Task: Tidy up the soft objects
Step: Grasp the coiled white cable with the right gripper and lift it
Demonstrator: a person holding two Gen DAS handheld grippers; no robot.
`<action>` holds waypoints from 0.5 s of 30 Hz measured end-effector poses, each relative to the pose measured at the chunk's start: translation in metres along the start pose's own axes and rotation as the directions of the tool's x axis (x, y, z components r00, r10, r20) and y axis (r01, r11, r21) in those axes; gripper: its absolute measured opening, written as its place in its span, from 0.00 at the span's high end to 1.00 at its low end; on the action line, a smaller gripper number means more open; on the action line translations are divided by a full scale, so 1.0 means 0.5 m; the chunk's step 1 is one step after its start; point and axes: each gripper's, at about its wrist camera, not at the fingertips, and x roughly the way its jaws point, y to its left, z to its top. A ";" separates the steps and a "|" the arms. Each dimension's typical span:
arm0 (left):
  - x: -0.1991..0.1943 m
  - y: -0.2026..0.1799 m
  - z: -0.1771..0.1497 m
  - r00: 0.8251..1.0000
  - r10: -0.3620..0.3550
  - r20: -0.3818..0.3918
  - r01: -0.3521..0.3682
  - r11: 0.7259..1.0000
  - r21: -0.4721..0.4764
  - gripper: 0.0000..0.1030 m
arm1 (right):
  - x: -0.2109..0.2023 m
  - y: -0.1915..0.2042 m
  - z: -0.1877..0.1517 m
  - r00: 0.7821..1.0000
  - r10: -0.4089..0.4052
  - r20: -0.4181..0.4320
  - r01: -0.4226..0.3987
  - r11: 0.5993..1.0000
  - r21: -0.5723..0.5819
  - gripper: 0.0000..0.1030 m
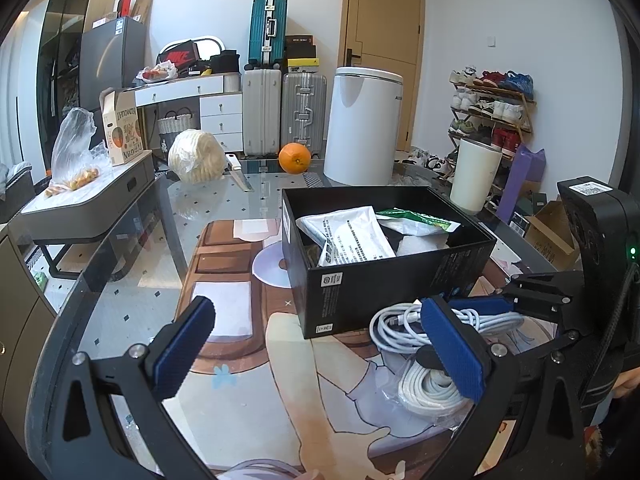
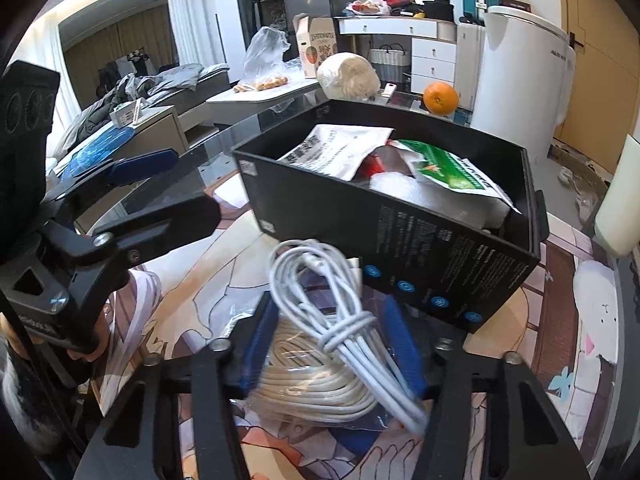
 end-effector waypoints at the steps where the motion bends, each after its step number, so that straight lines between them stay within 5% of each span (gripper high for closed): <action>1: 0.000 0.000 0.000 1.000 0.000 0.000 0.000 1.000 -0.001 0.00 | 0.000 0.002 0.000 1.000 -0.004 0.001 0.004 1.000 -0.006 0.56; 15: 0.001 0.003 -0.002 1.000 -0.003 -0.002 0.003 1.000 -0.012 0.00 | -0.029 -0.006 -0.005 0.999 -0.022 0.033 0.022 0.999 -0.027 0.68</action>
